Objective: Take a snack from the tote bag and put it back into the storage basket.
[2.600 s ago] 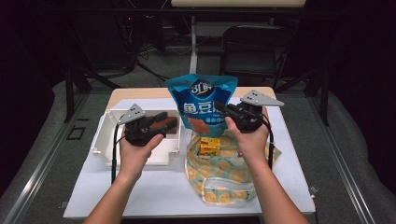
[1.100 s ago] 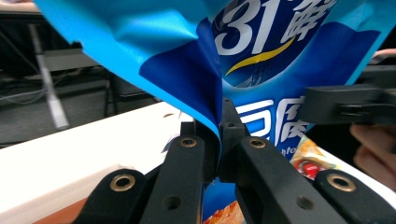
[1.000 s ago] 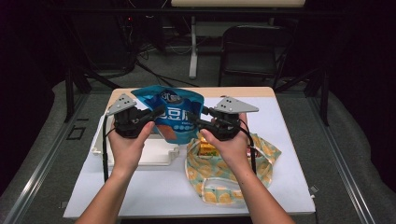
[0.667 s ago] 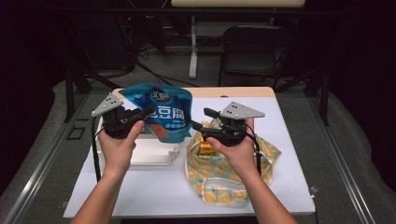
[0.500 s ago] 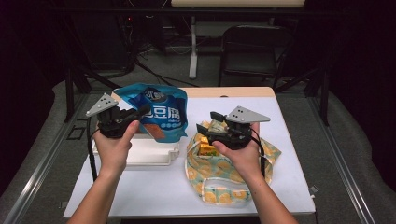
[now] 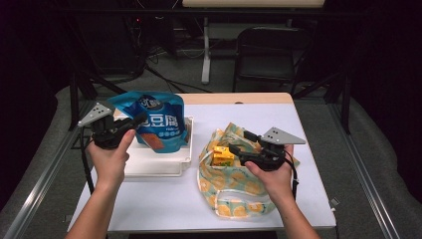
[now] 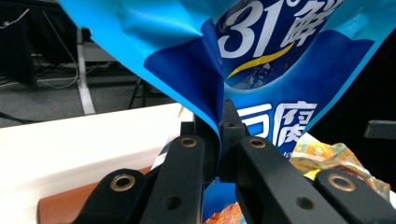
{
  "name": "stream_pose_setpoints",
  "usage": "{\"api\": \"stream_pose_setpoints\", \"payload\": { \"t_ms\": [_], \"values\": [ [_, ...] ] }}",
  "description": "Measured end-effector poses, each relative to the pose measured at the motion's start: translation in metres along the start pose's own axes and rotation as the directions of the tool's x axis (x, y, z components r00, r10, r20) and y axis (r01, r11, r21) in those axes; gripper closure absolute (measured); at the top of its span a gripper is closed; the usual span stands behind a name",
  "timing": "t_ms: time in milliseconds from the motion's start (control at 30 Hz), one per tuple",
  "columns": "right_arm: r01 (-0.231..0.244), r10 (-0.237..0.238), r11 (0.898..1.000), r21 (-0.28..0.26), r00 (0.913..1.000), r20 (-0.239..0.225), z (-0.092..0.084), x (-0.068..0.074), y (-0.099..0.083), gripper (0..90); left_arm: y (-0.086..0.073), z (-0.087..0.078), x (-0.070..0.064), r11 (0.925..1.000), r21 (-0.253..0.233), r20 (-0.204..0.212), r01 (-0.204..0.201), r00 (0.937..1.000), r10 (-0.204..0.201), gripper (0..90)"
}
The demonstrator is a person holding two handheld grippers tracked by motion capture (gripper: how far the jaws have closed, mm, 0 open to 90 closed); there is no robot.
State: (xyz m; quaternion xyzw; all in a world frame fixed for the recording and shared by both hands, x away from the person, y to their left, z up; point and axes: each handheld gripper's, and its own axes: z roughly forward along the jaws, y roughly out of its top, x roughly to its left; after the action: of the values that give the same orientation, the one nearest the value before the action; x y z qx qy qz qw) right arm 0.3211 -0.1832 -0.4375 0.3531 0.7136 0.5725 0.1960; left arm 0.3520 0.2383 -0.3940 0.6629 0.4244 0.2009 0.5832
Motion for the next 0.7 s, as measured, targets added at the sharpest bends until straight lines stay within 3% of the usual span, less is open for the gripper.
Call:
{"api": "stream_pose_setpoints", "payload": {
  "t_ms": [700],
  "values": [
    [-0.082,0.081,0.997,0.007,0.9941,0.072,-0.029,-0.030,-0.037,29.4,-0.015,-0.012,0.043,0.9985,-0.006,-0.055,0.054,0.9970,-0.055,90.0]
  ]
}}
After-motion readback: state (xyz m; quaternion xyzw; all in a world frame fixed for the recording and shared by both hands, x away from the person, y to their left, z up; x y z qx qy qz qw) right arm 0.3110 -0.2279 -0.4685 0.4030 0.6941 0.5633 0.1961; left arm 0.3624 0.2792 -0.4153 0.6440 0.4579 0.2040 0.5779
